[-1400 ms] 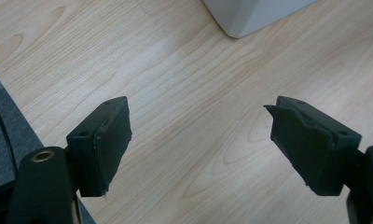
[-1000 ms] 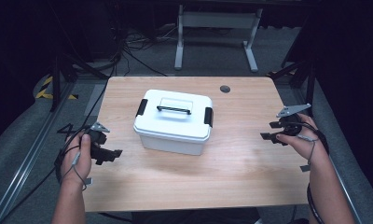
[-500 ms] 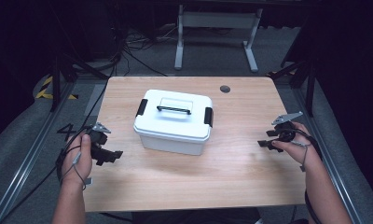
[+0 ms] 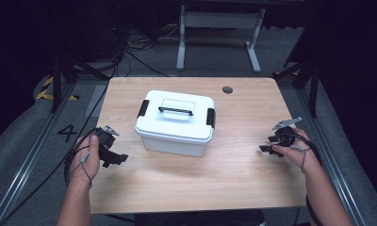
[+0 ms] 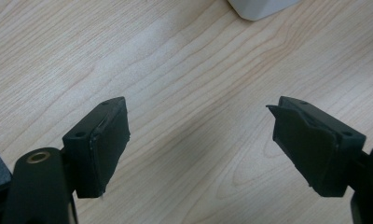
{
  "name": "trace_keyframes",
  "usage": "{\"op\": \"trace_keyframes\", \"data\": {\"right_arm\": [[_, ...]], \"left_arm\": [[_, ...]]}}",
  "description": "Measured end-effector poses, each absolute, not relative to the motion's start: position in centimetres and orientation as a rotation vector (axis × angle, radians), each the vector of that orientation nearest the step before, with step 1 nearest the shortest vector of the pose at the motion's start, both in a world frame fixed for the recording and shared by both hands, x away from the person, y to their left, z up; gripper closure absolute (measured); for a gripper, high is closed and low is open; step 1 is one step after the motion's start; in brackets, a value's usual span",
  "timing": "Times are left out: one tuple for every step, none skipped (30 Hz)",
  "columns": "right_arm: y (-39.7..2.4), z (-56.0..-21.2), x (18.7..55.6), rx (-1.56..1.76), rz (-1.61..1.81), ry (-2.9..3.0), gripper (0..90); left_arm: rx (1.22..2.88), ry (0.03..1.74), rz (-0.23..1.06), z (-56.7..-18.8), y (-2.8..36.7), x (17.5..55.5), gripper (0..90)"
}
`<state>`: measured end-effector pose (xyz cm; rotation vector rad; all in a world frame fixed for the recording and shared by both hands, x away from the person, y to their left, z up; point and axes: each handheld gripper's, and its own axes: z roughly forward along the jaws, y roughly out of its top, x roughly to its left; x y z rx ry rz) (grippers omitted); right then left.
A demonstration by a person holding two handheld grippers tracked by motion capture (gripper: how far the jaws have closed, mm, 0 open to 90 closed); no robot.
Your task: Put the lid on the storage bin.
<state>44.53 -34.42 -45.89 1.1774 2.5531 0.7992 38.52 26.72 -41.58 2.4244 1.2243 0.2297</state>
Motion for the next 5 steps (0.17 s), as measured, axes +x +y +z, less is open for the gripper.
{"op": "trace_keyframes", "data": {"right_arm": [[-34.45,-45.98,44.54,1.184,0.818,2.540,36.1],[-34.49,-46.07,44.56,1.187,0.833,2.531,36.1],[-34.52,-46.12,44.58,1.190,0.834,2.525,36.1],[-34.56,-46.23,44.61,1.195,0.840,2.512,36.1],[-34.58,-46.26,44.61,1.204,0.838,2.506,36.1]], "left_arm": [[2.428,1.217,0.230,-41.68,26.78,38.60,19.2],[2.428,1.214,0.234,-41.78,26.81,38.64,19.2],[2.428,1.214,0.231,-41.92,26.84,38.71,19.2],[2.427,1.218,0.229,-41.98,26.85,38.73,19.2],[2.432,1.210,0.239,-42.09,26.89,38.82,19.2]]}}
